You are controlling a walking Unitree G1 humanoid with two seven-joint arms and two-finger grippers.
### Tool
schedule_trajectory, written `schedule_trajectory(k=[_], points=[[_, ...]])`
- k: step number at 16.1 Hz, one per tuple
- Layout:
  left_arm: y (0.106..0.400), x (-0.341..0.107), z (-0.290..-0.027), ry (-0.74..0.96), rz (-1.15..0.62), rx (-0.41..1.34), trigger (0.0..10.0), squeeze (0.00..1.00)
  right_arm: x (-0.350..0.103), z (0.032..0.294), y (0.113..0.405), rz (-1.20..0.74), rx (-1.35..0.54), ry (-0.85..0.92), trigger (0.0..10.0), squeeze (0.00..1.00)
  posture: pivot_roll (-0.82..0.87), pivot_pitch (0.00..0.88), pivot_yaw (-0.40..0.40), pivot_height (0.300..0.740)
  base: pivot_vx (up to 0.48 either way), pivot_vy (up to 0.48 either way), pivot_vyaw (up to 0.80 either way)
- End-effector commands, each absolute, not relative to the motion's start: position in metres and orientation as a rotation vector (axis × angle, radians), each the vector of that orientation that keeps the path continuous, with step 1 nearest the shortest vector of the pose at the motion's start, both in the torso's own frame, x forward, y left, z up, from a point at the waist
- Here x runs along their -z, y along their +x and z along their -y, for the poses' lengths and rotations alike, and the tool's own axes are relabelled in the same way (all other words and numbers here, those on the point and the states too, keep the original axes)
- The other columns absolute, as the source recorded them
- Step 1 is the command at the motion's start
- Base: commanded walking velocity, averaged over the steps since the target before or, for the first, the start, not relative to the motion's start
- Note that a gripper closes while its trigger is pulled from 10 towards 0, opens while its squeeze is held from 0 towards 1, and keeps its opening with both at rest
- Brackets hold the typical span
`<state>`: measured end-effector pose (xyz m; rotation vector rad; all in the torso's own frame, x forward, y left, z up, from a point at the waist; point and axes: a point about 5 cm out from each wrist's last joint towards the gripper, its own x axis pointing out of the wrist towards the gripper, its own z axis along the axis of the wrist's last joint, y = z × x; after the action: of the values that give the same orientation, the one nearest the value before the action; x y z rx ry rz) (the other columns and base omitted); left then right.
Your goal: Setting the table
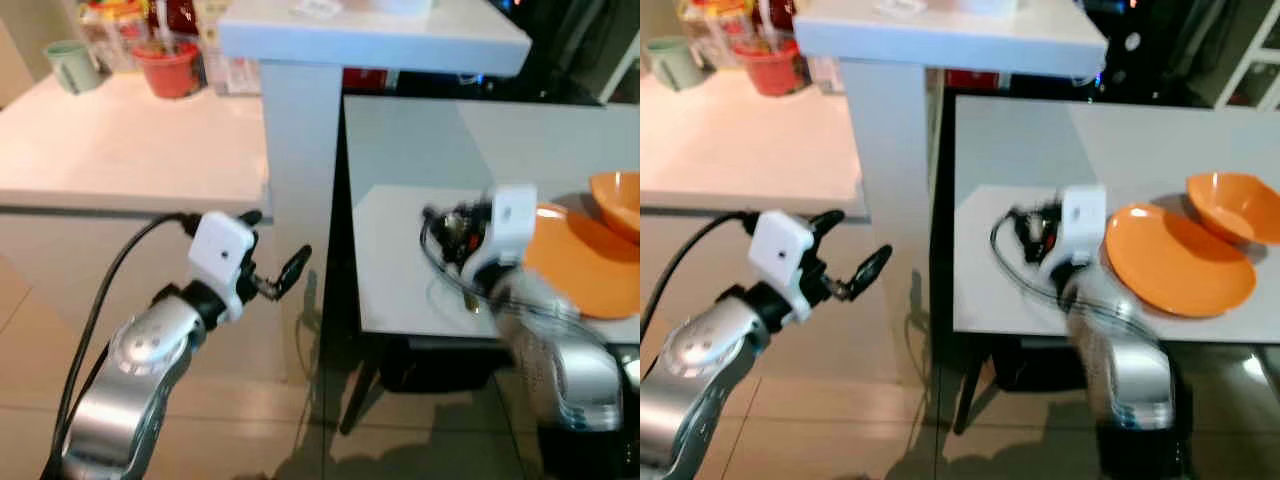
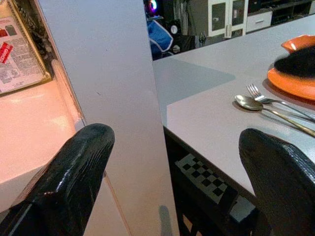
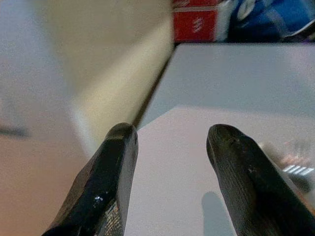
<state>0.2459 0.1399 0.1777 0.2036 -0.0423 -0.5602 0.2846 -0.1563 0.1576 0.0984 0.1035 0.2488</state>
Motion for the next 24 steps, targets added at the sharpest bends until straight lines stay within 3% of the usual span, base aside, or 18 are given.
schedule_trajectory(k=[1, 8, 18, 24], points=[[0.243, -0.181, -0.139, 0.215, 0.054, 0.547, 10.0, 0.00, -0.160, 0.151, 0.277, -0.089, -0.292, 0.112, 10.0, 0.00, 0.07, 0.000, -0.028, 0.740, 0.000, 0.352, 0.00], [0.249, -0.181, -0.135, 0.253, 0.077, 0.484, 10.0, 0.00, -0.156, 0.149, 0.254, -0.062, -0.261, 0.170, 10.0, 0.00, 0.05, 0.000, -0.017, 0.740, 0.000, 0.385, 0.00], [0.266, -0.185, -0.136, 0.281, 0.108, 0.361, 10.0, 0.00, -0.155, 0.145, 0.263, -0.061, -0.251, 0.177, 10.0, 0.00, 0.06, 0.000, -0.033, 0.740, 0.000, 0.443, 0.00], [0.270, -0.186, -0.136, 0.268, 0.122, 0.331, 10.0, 0.00, -0.157, 0.140, 0.271, -0.049, -0.263, 0.171, 10.0, 0.00, 0.06, 0.000, -0.035, 0.740, 0.000, 0.451, -0.46]])
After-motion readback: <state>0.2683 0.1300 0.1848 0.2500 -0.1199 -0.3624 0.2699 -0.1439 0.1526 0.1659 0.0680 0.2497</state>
